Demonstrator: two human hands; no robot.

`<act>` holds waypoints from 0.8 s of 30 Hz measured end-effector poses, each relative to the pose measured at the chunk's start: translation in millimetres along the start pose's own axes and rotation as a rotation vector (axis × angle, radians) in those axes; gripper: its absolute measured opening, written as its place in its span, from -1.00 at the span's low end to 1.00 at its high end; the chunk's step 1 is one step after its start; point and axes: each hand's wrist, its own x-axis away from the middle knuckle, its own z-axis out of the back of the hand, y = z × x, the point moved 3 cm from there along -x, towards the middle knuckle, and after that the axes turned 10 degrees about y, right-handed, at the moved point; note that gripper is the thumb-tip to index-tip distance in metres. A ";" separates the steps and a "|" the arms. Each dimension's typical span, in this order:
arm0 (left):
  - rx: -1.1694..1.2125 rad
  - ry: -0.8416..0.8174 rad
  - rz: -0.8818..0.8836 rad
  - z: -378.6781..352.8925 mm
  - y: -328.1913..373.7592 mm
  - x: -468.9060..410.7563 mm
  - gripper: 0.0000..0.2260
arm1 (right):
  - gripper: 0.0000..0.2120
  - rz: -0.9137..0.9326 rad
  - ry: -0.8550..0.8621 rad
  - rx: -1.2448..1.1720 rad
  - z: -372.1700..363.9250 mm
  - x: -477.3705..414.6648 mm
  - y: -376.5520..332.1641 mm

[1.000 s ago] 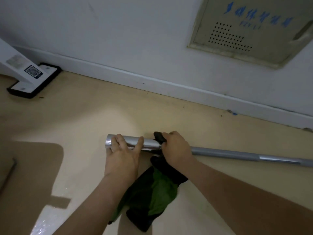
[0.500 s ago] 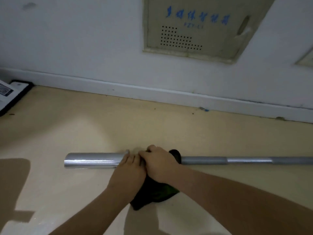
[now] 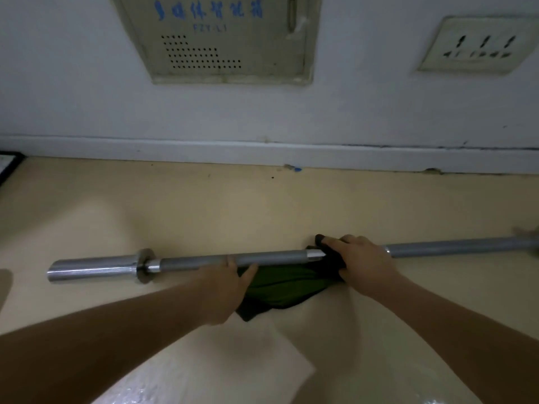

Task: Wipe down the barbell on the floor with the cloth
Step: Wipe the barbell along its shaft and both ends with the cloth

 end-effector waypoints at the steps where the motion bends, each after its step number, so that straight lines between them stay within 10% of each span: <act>1: -0.016 -0.027 -0.027 4.3 7.3 -10.0 -0.32 | -0.35 -0.043 -0.014 -0.003 6.1 7.7 24.0; 7: 0.027 -0.128 0.010 41.2 43.7 -59.9 -0.57 | -0.51 -0.367 0.043 -0.057 30.4 45.5 121.7; 10: 0.367 0.283 0.004 74.4 71.0 -82.4 -0.72 | -0.68 -0.720 0.124 -0.748 53.8 55.1 108.7; 14: 1.120 0.170 0.133 122.4 128.5 -85.1 -0.38 | -0.83 -0.923 0.036 -1.595 93.1 80.4 81.7; 18: 1.450 0.308 0.278 151.3 130.3 -70.1 -0.68 | -0.69 -0.938 -0.093 -1.904 115.1 86.0 62.9; 21: 1.638 0.307 0.282 181.9 100.9 -50.4 -0.81 | -0.53 -0.854 -0.227 -1.903 127.7 82.7 53.7; 24: 1.734 0.313 0.249 215.1 71.5 -24.2 -0.84 | -0.54 -0.760 -0.244 -1.378 150.8 82.6 50.2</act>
